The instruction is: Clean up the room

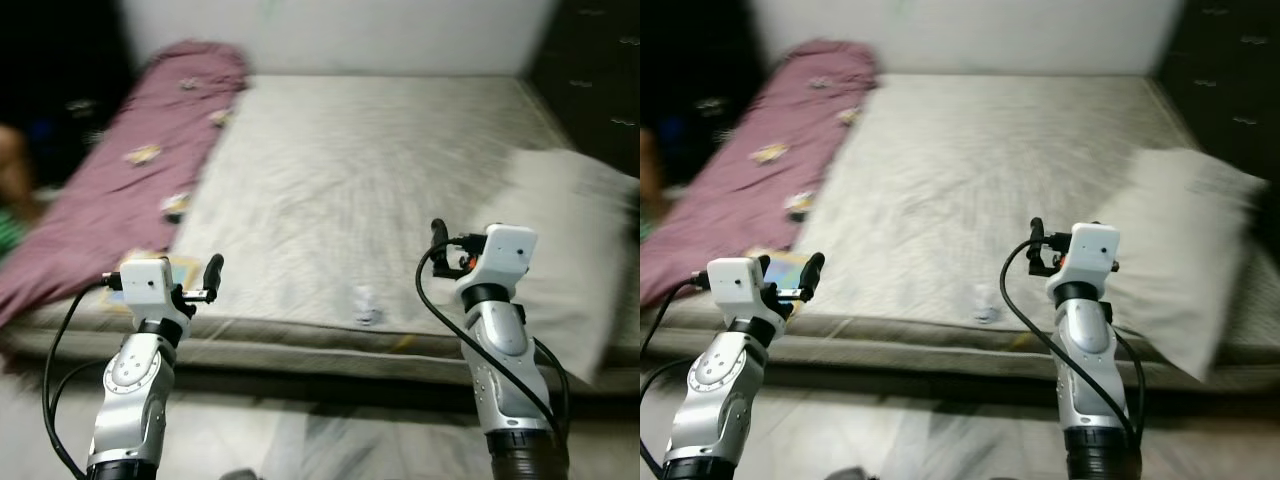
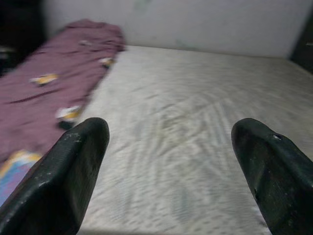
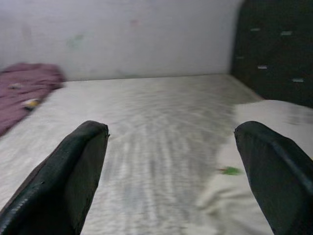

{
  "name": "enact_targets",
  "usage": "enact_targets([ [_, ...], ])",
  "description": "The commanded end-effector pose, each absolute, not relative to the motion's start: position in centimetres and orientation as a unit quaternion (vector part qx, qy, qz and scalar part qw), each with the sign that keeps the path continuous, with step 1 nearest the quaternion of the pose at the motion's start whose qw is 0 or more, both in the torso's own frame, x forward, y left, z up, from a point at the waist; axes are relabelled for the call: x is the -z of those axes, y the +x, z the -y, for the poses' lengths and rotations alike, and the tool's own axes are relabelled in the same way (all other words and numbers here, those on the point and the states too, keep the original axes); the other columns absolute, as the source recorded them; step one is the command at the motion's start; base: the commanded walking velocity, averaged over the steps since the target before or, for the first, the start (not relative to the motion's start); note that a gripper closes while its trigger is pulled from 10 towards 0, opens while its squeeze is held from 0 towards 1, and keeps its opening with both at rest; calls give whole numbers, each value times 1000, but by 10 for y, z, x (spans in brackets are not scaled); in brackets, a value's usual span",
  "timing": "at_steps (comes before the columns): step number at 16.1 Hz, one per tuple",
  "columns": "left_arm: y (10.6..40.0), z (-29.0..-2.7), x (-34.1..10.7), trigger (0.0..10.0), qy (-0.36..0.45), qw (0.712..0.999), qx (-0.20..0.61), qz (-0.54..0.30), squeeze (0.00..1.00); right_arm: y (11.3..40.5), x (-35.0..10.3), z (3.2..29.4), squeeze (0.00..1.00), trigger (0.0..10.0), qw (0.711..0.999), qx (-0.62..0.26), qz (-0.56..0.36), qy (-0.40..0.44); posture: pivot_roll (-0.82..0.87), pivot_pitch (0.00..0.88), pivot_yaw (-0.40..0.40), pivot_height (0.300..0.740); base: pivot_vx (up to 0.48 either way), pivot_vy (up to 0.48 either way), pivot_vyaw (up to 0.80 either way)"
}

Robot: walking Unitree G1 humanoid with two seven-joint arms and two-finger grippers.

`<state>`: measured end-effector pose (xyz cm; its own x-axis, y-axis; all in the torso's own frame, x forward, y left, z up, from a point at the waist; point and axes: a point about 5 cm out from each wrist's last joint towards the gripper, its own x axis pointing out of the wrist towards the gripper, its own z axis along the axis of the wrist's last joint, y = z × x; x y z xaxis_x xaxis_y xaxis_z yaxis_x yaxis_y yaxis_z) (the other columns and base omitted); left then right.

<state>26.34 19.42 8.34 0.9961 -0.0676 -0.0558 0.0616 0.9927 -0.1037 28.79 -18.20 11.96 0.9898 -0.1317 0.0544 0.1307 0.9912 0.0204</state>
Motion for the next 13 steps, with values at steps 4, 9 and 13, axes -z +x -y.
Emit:
enact_targets([
  [4, 264, -196, -85, 10000, -45, 998, 37, -24, 0, 289, -120, 181, 0, 10000, 997, 65, 29, 9, -61, 0, 51, 740, 309, 0, 0],
  [9, 265, -193, -83, 10000, -43, 998, 43, -28, 0, 289, -119, 183, 0, 10000, 997, 72, 32, 7, -70, 0, 71, 740, 309, 0, 0],
  [13, 271, -191, -82, 10000, -38, 998, 42, -35, 0, 289, -120, 186, 0, 10000, 996, 82, 37, 8, -83, 0, 93, 740, 140, 0, 0],
])
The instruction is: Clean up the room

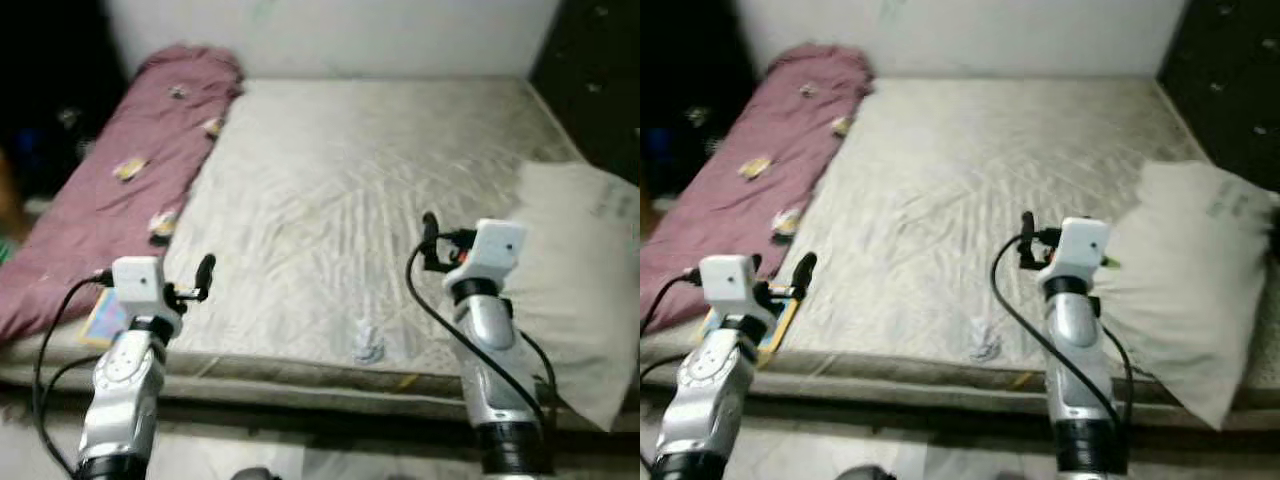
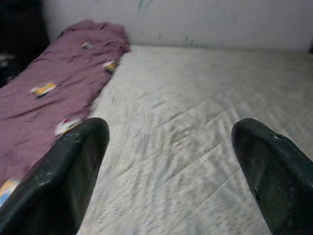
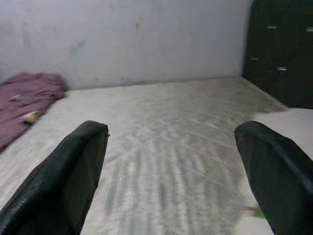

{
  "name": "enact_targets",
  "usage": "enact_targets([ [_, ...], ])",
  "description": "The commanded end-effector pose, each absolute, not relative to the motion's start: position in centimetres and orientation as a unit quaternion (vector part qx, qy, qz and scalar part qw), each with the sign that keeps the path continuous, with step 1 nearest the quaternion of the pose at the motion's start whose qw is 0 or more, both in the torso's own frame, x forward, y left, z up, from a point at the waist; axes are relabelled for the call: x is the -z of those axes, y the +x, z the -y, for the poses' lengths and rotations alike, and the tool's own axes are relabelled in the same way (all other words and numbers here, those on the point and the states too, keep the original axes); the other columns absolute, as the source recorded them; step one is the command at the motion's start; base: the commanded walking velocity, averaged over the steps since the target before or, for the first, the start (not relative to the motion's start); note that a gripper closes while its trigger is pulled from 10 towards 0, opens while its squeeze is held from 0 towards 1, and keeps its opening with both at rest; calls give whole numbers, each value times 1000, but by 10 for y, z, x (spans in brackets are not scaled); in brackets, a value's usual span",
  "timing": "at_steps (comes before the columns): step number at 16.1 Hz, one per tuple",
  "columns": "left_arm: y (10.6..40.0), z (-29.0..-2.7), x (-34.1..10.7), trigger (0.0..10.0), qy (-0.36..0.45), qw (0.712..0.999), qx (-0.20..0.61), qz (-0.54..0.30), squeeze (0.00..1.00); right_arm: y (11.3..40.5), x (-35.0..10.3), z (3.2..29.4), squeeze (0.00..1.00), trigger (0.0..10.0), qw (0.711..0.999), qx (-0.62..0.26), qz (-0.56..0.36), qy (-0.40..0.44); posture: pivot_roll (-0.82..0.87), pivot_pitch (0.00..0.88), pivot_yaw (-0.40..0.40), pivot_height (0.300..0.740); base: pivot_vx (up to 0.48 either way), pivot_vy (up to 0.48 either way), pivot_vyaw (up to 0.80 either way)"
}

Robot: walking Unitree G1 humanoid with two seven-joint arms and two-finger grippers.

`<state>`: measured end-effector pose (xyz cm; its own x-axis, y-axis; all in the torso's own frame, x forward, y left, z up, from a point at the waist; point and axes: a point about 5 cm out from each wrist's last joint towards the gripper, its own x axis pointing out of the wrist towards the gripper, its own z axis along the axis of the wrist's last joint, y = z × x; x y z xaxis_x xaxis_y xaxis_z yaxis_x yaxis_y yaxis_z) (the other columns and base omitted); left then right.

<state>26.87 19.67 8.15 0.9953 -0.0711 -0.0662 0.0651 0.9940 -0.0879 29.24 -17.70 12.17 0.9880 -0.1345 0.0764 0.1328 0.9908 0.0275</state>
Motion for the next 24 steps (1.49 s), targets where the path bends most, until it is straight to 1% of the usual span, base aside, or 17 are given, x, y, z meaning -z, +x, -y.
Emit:
enact_targets([
  [1, 272, -191, -82, 10000, -38, 998, 42, -36, 0, 289, -119, 186, 0, 10000, 996, 83, 37, 9, -85, 0, 96, 740, 0, 0, 0],
  [3, 272, -187, -78, 10000, -38, 997, 51, -44, 0, 287, -118, 190, 0, 10000, 994, 99, 40, 15, -114, 0, 136, 740, 0, 0, 0],
  [4, 272, -184, -76, 10000, -37, 996, 58, -49, 0, 285, -117, 191, 0, 10000, 993, 108, 40, 17, -126, 0, 150, 740, 0, 0, -800],
  [5, 274, -180, -75, 10000, -35, 996, 67, -51, 0, 282, -118, 194, 0, 10000, 992, 119, 44, 18, -130, 0, 153, 740, 0, 0, -800],
  [6, 276, -179, -76, 10000, -36, 996, 68, -51, 0, 281, -118, 195, 0, 10000, 991, 122, 44, 16, -130, 0, 153, 740, 0, 0, 0],
  [10, 278, -181, -75, 10000, -46, 996, 46, -53, 0, 282, -116, 194, 0, 10000, 994, 100, 35, 6, -122, 0, 105, 740, 0, 0, 0],
  [11, 276, -182, -74, 10000, -45, 997, 35, -52, 0, 285, -115, 192, 0, 10000, 995, 90, 30, 5, -94, 0, 78, 740, 0, 0, 0],
  [13, 272, -189, -74, 10000, -52, 997, 4, -48, 0, 295, -114, 182, 0, 10000, 998, 57, 24, 5, -42, 0, 25, 740, 0, 0, 0],
  [15, 265, -194, -73, 10000, -31, 998, -16, -48, 0, 304, -115, 169, 0, 10000, 999, 27, 22, 8, 0, 0, -15, 740, 0, 0, 0],
  [17, 254, -200, -69, 10000, -52, 996, -40, -54, 0, 313, -116, 158, 0, 10000, 1000, 2, 21, 12, 38, 0, -43, 740, 0, 0, 0],
  [22, 254, -203, -69, 10000, -55, 996, -40, -59, 0, 312, -110, 155, 0, 10000, 1000, -1, 13, 23, 36, 0, -35, 740, 0, 0, 0],
  [24, 257, -202, -69, 10000, -60, 996, -32, -61, 0, 312, -109, 159, 0, 10000, 1000, 6, 13, 24, 24, 0, -24, 740, 0, 0, -800],
])
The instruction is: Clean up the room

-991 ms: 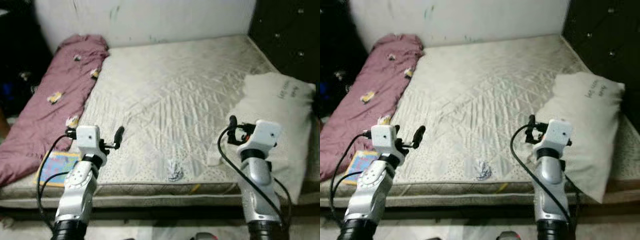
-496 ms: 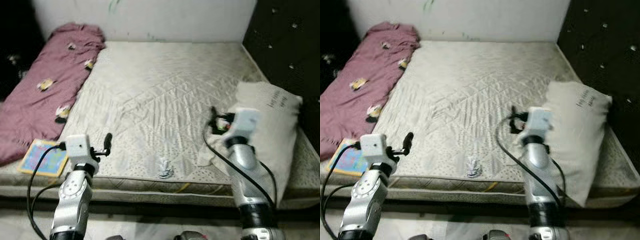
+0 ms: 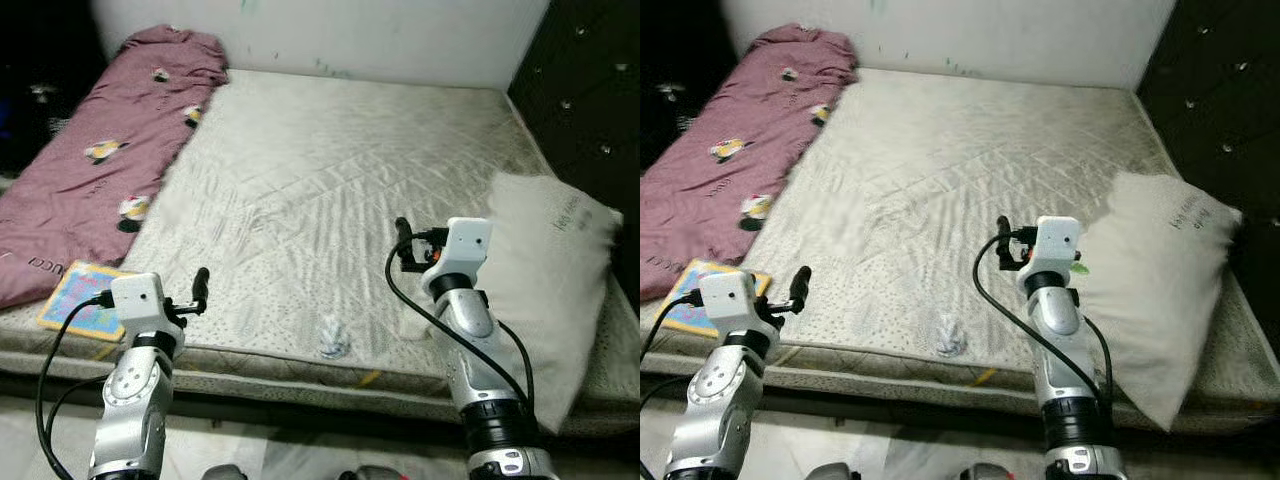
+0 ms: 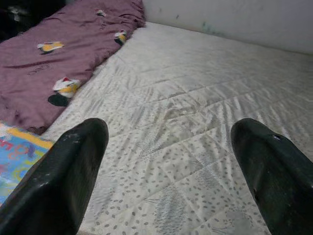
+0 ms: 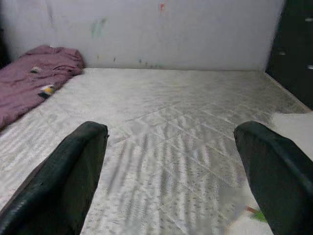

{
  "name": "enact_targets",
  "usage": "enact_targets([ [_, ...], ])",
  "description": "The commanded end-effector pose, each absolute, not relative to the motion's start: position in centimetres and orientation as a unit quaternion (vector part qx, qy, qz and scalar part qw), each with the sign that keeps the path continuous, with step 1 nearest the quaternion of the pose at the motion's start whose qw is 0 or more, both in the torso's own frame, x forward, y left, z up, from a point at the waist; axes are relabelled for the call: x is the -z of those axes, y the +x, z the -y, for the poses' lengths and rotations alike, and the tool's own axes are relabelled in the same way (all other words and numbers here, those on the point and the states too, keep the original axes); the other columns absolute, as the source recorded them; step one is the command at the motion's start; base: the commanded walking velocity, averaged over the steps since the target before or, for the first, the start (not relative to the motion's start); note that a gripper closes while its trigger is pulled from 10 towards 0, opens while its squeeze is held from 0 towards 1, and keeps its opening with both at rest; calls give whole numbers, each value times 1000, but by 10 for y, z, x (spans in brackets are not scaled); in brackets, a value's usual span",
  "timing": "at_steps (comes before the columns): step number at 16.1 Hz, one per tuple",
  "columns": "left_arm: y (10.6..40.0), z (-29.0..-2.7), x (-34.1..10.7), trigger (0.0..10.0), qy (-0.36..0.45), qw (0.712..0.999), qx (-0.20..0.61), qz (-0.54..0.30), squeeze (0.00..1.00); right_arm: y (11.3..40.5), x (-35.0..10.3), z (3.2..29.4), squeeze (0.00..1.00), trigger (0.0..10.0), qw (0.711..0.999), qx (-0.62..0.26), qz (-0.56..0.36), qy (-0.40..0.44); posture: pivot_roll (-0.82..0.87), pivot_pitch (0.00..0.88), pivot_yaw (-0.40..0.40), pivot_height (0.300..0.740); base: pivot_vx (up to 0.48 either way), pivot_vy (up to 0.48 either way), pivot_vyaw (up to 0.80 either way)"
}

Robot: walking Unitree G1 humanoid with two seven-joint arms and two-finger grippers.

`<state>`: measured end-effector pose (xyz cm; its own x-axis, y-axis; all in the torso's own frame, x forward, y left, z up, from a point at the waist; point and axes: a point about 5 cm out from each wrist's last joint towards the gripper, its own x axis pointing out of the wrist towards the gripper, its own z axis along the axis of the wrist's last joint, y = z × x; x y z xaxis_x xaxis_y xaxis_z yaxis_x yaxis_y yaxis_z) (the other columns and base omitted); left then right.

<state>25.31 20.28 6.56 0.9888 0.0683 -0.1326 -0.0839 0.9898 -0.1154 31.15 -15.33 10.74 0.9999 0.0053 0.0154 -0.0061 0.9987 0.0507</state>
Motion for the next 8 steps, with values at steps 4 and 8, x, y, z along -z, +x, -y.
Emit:
enact_targets([
  [4, 259, -201, -70, 10000, -63, 996, -24, -63, 0, 311, -111, 162, 0, 10000, 999, 14, 13, 26, 18, 0, -16, 740, 0, 0, -800],
  [8, 258, -202, -70, 10000, -65, 995, -19, -66, 0, 307, -110, 164, 0, 10000, 999, 23, 11, 28, 5, 0, -1, 740, 0, 0, -800],
])
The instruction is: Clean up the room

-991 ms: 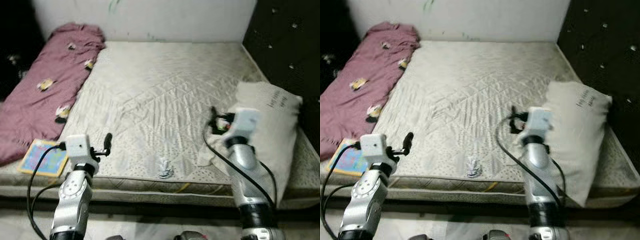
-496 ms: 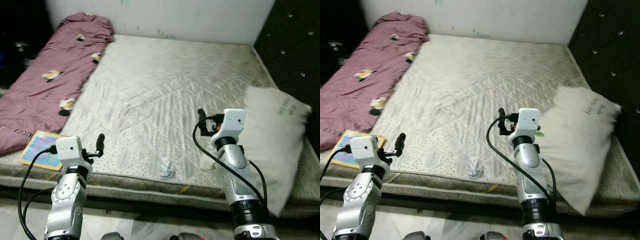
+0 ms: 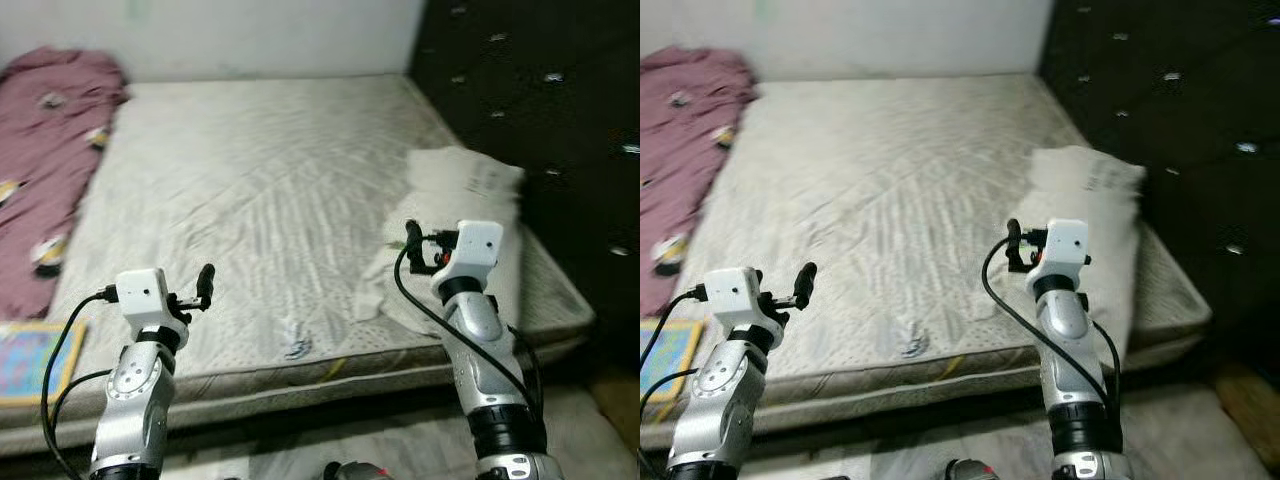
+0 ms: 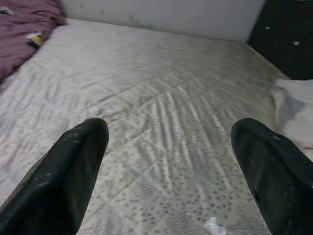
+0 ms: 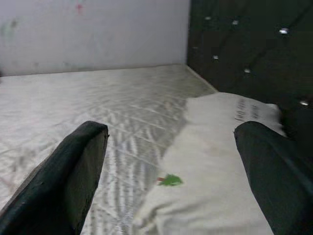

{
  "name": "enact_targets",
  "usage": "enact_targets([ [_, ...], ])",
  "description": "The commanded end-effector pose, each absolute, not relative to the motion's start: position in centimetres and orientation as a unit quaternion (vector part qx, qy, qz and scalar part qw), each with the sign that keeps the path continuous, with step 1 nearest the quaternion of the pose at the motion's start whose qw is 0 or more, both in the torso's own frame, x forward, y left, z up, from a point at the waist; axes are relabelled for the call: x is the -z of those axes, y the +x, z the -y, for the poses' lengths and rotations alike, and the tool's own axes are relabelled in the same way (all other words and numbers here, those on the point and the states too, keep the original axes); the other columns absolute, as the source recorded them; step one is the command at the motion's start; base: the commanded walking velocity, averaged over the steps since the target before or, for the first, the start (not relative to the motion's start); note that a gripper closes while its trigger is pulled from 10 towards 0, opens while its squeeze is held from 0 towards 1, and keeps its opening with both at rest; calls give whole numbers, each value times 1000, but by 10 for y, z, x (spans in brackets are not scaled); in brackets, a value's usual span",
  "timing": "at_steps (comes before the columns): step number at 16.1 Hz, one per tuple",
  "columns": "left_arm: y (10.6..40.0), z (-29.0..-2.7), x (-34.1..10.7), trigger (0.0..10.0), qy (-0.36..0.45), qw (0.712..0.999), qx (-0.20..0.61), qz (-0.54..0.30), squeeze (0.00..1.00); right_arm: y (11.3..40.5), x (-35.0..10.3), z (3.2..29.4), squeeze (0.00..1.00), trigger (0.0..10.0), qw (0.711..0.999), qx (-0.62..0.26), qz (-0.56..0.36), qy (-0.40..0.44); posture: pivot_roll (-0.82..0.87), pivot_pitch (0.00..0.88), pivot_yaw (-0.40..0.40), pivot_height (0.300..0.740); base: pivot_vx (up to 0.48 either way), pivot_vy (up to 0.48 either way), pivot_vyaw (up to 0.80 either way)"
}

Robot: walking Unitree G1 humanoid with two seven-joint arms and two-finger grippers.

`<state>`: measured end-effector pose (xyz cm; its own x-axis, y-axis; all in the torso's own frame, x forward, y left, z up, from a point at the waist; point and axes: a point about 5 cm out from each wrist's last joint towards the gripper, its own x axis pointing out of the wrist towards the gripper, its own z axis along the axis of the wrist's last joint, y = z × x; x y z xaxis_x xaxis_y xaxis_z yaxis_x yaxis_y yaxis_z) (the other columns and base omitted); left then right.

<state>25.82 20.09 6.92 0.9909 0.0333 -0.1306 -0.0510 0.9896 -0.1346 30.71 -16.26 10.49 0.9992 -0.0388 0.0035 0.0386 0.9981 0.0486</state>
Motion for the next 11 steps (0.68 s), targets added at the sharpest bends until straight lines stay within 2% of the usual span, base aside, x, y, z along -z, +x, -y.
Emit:
enact_targets([
  [1, 258, -202, -70, 10000, -65, 995, -18, -68, 0, 306, -110, 164, 0, 10000, 999, 24, 11, 28, 5, 0, -1, 740, 0, 0, -800],
  [2, 258, -201, -70, 10000, -66, 995, -16, -70, 0, 305, -109, 165, 0, 10000, 999, 26, 11, 30, 4, 0, 1, 740, 0, 0, -738],
  [4, 258, -201, -69, 10000, -67, 995, -10, -72, 0, 303, -108, 165, 0, 10000, 999, 28, 10, 27, 1, 0, 6, 740, 0, 150, 0],
  [11, 257, -201, -70, 10000, -68, 995, -1, -74, 0, 300, -108, 166, 0, 10000, 999, 30, 9, 27, 4, 0, 8, 740, 0, 478, 0],
])
